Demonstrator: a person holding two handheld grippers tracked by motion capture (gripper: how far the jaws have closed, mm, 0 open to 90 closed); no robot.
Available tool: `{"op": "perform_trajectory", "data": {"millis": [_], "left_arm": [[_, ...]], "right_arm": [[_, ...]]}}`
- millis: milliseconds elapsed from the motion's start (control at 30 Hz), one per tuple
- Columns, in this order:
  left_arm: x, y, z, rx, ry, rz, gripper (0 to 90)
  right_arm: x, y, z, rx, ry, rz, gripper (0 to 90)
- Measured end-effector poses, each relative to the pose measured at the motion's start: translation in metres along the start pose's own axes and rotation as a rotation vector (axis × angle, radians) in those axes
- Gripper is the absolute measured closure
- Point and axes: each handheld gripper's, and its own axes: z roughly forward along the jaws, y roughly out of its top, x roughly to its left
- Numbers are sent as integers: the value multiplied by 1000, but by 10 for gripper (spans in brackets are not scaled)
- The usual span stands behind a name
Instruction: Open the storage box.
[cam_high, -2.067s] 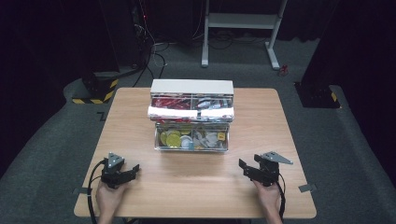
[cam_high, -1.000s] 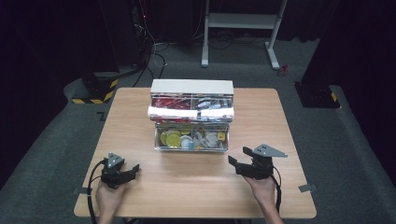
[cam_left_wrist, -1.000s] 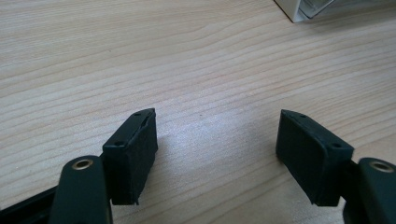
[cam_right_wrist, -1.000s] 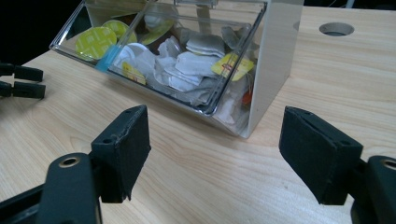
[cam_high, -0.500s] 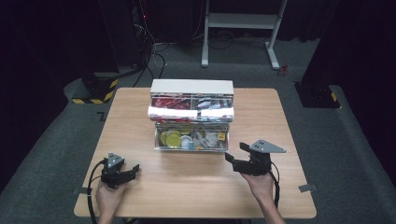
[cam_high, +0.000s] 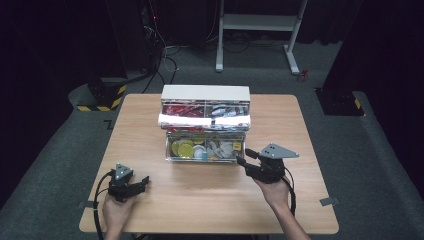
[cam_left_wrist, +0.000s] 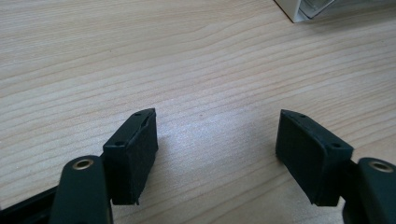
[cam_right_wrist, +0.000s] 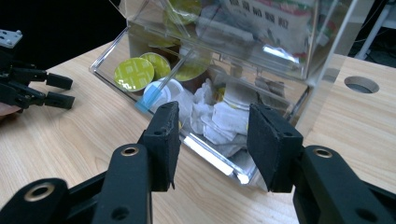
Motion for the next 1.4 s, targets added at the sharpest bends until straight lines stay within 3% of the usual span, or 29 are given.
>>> {"op": "perform_trajectory", "data": {"millis": [467,1400], "left_arm": [[0,0,0,0,0,0,298],[0,0,0,1,0,3,296]], "right_arm": [[3,24,3,-36,1,-9,581],[4,56,13,-28,51,-10,613]]}}
